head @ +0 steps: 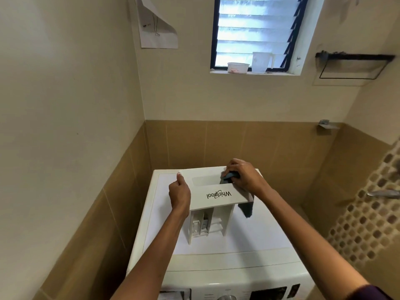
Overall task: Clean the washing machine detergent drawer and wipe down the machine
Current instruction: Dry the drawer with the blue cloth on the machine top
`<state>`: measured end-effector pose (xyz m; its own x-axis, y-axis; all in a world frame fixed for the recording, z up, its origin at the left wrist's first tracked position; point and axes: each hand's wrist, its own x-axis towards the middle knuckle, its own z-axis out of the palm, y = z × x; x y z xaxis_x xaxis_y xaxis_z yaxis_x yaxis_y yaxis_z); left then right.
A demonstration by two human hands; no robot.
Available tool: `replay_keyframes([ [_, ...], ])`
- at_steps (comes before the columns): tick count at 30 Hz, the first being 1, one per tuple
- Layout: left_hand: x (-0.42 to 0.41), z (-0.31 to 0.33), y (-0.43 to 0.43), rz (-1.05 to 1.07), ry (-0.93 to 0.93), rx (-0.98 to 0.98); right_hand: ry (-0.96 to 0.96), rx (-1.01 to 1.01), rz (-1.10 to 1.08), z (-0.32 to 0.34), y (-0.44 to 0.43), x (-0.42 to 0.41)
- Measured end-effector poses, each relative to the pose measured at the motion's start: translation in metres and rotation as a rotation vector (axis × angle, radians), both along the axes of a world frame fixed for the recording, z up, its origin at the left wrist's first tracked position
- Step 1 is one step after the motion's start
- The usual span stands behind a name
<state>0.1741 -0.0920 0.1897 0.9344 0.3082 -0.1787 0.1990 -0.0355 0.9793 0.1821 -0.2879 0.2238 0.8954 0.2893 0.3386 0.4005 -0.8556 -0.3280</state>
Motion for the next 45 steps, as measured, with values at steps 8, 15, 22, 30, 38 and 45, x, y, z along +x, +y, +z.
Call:
replay_keyframes([
  [8, -0.006, -0.002, -0.002, 0.004, -0.016, 0.041, -0.318, 0.575, -0.153, 0.012, 0.023, 0.0],
  [15, -0.008, 0.003, -0.003, 0.029, -0.042, 0.051, -0.08, 0.112, 0.261, -0.022, 0.08, -0.013],
  [22, -0.004, 0.0, -0.001, 0.016, 0.026, -0.034, 0.002, 0.073, 0.04, -0.025, 0.031, -0.001],
  [30, -0.001, 0.001, -0.002, -0.017, -0.017, -0.113, -0.161, 0.229, -0.318, -0.034, 0.036, 0.007],
  [38, 0.001, 0.004, -0.002, 0.01, -0.008, -0.162, 0.052, 0.612, -0.385, -0.025, 0.017, 0.007],
  [45, 0.009, 0.006, 0.007, 0.08, 0.028, -0.188, 0.112, 0.998, -0.29, -0.058, 0.003, -0.022],
])
